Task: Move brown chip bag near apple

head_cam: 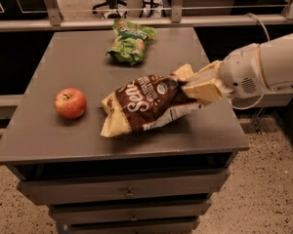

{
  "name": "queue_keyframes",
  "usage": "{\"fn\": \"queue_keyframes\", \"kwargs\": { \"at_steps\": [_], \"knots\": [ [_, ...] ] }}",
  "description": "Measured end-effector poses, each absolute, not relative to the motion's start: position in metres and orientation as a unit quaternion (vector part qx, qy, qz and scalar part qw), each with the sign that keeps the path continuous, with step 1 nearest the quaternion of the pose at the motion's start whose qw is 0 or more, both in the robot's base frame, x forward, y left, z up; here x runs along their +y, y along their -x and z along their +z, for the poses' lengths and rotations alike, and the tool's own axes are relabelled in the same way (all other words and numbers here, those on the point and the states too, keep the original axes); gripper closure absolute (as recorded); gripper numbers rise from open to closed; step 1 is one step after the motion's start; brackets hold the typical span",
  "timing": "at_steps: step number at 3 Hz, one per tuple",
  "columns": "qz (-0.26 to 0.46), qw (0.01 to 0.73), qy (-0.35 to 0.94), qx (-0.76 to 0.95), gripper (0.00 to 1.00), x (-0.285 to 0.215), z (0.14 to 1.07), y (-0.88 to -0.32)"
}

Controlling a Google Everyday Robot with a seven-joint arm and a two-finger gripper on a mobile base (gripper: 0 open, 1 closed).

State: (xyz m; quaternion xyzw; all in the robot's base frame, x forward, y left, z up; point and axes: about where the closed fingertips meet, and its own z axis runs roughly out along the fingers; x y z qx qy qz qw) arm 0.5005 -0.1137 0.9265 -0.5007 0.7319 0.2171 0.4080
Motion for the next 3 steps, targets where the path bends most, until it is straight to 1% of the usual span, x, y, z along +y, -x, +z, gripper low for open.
{"fn": "queue_keyframes", "kwargs": {
  "at_steps": [1,2,3],
  "knots": [
    [0.239,0.395,0.52,0.719,1.0,-0.093,0.927,-0.485],
    [0.259,0.392,0.533,0.704,1.0,-0.072,0.924,-0.482],
    [0.271,0.395,0.536,0.695,0.96,-0.054,0.923,-0.483]
  ]
}}
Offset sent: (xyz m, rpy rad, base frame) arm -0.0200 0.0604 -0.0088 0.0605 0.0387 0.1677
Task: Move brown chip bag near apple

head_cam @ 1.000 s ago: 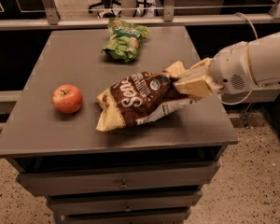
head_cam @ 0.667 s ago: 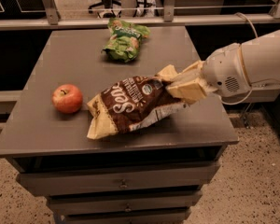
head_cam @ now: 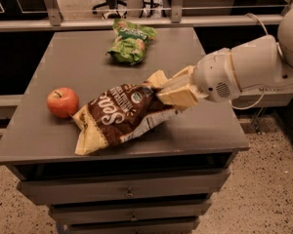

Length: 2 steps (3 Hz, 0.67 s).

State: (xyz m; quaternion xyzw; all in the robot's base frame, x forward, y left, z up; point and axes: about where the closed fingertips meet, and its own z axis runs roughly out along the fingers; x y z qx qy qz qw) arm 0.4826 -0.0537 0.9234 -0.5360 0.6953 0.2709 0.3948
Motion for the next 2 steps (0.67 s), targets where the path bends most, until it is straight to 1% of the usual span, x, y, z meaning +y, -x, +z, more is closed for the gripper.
{"fn": "queue_keyframes", "kwargs": {
  "at_steps": [1,2],
  "knots": [
    [0.272,0.397,0.531,0.698,0.66,-0.0486,0.9238,-0.4835],
    [0.268,0.401,0.527,0.7,0.43,-0.0503,0.9246,-0.4844]
  ]
}}
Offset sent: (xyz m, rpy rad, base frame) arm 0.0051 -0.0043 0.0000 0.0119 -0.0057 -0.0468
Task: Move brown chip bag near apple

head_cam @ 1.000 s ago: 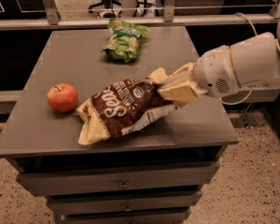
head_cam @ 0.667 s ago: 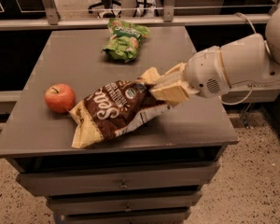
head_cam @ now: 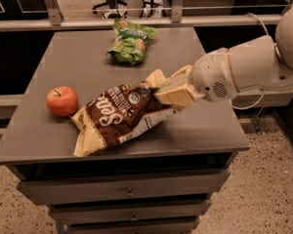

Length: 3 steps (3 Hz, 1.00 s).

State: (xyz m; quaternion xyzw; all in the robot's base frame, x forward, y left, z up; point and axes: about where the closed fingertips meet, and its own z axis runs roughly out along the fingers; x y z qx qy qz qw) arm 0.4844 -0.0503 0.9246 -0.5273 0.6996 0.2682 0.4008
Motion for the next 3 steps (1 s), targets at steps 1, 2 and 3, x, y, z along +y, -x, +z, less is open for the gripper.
{"fn": "queue_keyframes", "kwargs": {
  "at_steps": [1,2,3],
  "knots": [
    [0.257,0.407,0.525,0.702,0.12,-0.059,0.927,-0.486],
    [0.244,0.414,0.519,0.707,0.0,-0.069,0.929,-0.488],
    [0.149,0.464,0.437,0.756,0.0,-0.149,0.942,-0.516]
  ]
}}
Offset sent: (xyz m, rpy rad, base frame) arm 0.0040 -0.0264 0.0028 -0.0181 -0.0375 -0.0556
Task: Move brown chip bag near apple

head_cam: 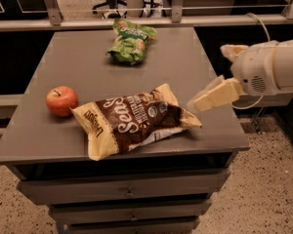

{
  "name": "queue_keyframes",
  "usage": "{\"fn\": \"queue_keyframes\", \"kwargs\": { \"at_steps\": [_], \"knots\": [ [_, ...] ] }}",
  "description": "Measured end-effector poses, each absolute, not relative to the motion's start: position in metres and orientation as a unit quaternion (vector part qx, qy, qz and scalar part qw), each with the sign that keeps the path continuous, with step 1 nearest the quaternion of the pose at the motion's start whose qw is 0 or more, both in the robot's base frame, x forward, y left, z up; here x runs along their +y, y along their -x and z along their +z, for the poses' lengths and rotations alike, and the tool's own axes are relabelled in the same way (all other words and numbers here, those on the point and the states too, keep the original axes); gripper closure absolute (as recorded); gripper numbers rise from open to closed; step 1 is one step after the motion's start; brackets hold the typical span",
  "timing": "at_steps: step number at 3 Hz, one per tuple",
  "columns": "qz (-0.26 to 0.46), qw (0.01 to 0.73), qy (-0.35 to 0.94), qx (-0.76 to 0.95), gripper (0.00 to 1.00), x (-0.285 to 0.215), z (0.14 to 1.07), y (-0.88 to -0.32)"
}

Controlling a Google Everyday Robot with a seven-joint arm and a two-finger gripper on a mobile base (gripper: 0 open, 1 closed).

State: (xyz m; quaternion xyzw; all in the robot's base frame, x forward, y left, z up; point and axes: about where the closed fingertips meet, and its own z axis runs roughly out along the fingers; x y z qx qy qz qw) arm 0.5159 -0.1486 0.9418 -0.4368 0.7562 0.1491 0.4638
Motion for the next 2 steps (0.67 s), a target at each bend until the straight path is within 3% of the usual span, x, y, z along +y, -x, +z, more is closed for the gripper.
{"fn": "queue_keyframes", "kwargs": {
  "at_steps": [1,2],
  "knots": [
    [0.035,0.509,0.348,0.787,0.0,-0.2253,0.963,-0.539],
    [0.035,0.516,0.349,0.782,0.0,-0.221,0.9679,-0.5407]
  ]
}}
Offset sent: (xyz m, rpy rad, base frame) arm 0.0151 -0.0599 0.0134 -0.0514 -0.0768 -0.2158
